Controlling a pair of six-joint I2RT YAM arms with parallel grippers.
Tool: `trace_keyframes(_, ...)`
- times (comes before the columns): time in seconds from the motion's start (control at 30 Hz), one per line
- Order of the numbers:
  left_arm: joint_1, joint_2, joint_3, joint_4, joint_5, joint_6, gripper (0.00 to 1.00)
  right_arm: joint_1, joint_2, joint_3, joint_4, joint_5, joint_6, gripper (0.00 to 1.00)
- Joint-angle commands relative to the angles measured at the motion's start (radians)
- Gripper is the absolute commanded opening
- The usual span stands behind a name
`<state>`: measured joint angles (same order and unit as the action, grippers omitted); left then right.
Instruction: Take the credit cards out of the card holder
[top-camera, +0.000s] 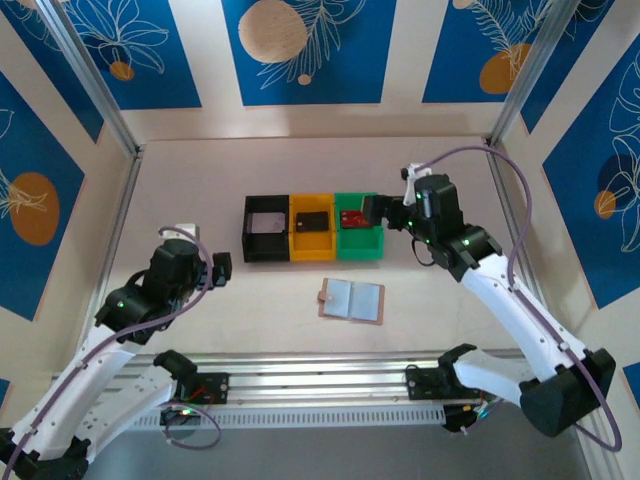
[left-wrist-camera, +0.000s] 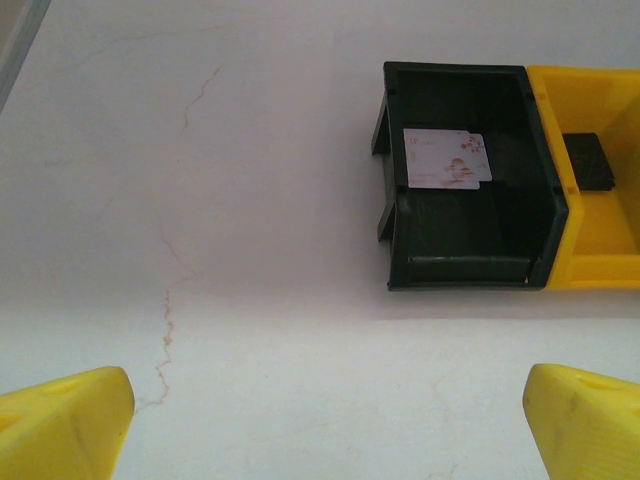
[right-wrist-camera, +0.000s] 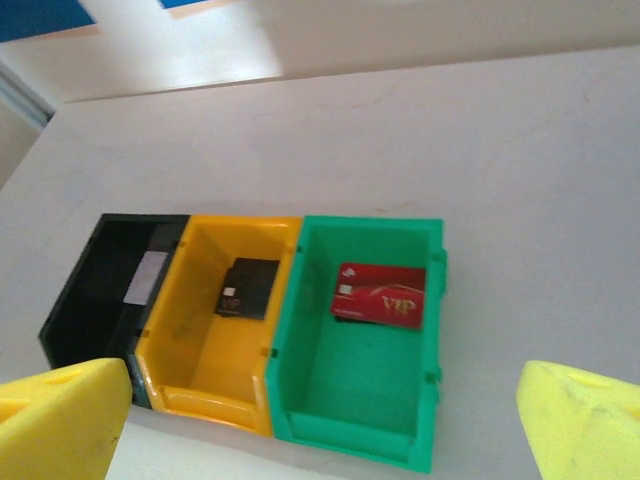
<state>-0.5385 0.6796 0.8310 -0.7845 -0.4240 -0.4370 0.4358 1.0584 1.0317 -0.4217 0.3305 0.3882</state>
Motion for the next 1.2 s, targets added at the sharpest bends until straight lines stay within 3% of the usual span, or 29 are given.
trace_keyframes(0.0,0.009,-0.04,-0.047,0.084,-0.018,-0.02,1.0,-0.042,-0.076,-0.073,0.028,0.034,0.067,0.99)
trace_keyframes(0.23,0.008,-0.097,-0.123,0.151,-0.034,-0.047,1.0,-0.106,-0.194,-0.203,0.017,0.037,0.152,0.99)
trace_keyframes(0.5,0.008,-0.115,-0.174,0.205,-0.045,-0.03,1.0,-0.109,-0.176,-0.204,-0.02,0.099,0.118,0.99)
trace_keyframes(0.73,0.009,-0.099,-0.23,0.288,-0.017,0.046,1.0,-0.105,-0.209,-0.366,0.193,0.134,-0.006,0.99)
trace_keyframes(0.87,0.009,-0.068,-0.239,0.297,-0.124,0.06,1.0,-0.11,-0.166,-0.387,0.238,0.187,-0.054,0.99)
trace_keyframes(1.17,0.012,0.064,-0.245,0.443,-0.18,0.143,1.0,-0.171,-0.161,-0.525,0.503,0.189,-0.18,0.99)
